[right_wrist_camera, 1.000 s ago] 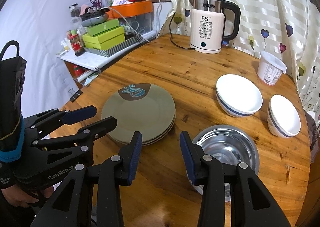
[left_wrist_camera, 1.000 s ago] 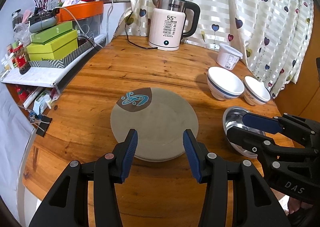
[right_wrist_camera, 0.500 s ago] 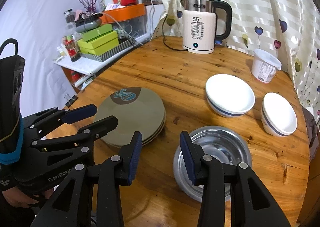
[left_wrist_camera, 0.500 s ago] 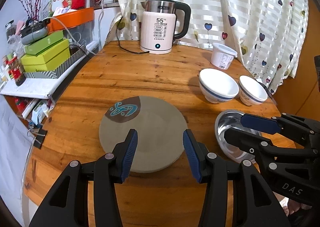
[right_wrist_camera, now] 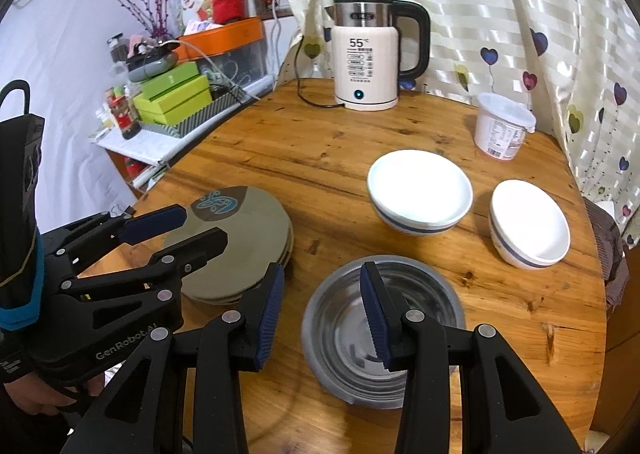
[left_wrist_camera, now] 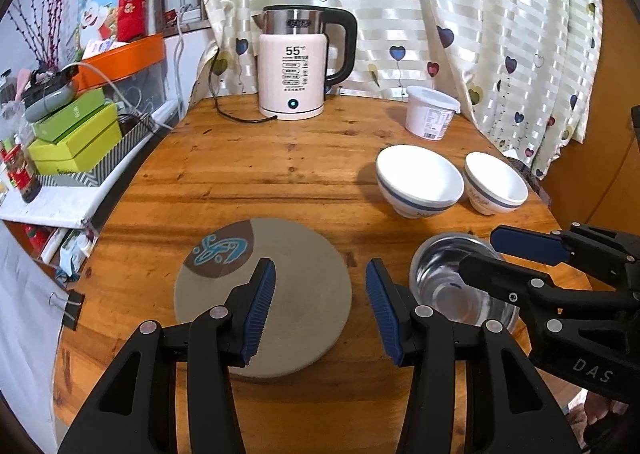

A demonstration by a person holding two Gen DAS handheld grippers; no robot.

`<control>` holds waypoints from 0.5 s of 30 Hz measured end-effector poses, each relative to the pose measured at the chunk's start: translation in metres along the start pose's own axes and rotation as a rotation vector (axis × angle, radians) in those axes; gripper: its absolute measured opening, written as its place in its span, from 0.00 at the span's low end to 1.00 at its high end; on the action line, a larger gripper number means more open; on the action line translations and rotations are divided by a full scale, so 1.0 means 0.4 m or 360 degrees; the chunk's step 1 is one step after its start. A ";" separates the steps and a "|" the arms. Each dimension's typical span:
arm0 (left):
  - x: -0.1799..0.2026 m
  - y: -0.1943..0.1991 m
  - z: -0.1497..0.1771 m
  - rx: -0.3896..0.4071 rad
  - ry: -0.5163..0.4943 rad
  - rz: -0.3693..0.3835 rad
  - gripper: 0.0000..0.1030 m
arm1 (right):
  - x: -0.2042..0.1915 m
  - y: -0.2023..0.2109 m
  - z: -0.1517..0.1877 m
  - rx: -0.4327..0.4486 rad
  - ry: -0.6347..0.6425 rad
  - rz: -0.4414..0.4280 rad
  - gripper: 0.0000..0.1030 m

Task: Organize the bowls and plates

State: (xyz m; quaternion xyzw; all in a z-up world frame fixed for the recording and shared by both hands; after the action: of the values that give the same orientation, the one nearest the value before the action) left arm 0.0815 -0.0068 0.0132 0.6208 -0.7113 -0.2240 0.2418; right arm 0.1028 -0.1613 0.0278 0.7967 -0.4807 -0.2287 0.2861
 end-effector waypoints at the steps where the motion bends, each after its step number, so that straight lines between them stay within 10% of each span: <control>1: 0.003 -0.002 -0.003 0.0001 -0.0005 0.0004 0.47 | 0.004 0.000 -0.002 0.0001 -0.0004 0.0003 0.38; 15: 0.014 -0.043 -0.021 -0.0021 -0.0027 0.0038 0.47 | 0.063 -0.007 -0.011 0.0001 -0.0074 0.0056 0.38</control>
State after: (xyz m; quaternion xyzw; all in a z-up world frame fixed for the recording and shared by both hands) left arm 0.0993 -0.0145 0.0095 0.6087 -0.7192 -0.2310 0.2427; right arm 0.1185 -0.1819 0.0268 0.7826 -0.5014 -0.2419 0.2787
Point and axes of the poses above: each gripper's, at about its wrist camera, not at the fingertips, and y roughly against the way its jaws point, x to its right, z to its underside, the point moved 2 cm from there along -y, roughly the way its jaws point, and after that the axes turned 6 degrees about x, right-handed, at the moved point
